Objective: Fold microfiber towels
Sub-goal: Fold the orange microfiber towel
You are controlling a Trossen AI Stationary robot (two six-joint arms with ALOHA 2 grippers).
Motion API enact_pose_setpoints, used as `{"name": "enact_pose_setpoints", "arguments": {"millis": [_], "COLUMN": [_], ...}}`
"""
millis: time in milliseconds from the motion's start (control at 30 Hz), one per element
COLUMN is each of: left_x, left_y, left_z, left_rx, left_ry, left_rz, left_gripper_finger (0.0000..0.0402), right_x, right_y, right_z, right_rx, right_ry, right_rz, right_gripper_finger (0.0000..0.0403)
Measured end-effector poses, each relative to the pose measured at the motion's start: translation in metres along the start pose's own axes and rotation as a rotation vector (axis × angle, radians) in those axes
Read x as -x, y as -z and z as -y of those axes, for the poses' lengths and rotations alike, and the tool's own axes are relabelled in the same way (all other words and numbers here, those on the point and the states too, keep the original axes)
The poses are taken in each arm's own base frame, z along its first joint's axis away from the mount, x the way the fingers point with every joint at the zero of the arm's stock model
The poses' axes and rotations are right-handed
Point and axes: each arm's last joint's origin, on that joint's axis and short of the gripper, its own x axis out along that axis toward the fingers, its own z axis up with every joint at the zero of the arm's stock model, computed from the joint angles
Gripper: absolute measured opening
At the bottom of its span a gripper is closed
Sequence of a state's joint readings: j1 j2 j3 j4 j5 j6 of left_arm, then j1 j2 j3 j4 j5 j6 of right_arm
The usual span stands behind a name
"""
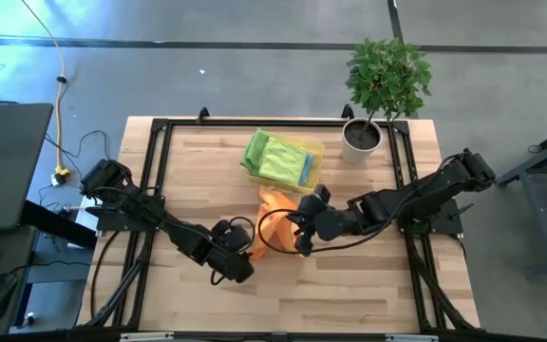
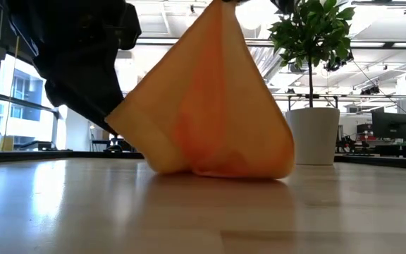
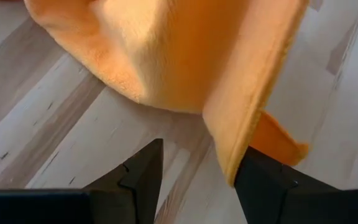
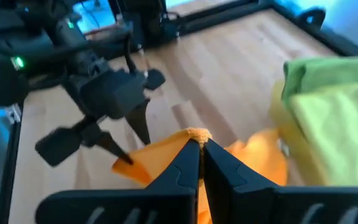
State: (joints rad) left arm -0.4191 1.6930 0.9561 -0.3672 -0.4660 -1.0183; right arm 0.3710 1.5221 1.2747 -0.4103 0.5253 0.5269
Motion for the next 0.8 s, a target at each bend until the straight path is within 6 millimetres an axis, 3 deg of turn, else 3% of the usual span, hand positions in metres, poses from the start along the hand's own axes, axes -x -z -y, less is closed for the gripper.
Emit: {"name": "enact_pose_setpoints", "arguments": {"millis": [500, 800], "left_x": [-0.006, -0.003], "left_y": [-0.010, -0.012], "left_z": [-0.005, -0.001], "left_rx": [0.068, 0.098], "left_ry": [-0.017, 0.071], "left_rz": [0.027, -0.030], "left_gripper_finger": [0.0161, 0.0010], "right_x": [0.001, 0.000], "right_y": [-0.009, -0.006], "right_z": [0.000, 0.002], "right_rx": [0.145, 0.171], "right_ry": [0.120, 0.135], "right_rz": [0.136, 0.100], "right_gripper_finger": [0.0000, 0.0000]}}
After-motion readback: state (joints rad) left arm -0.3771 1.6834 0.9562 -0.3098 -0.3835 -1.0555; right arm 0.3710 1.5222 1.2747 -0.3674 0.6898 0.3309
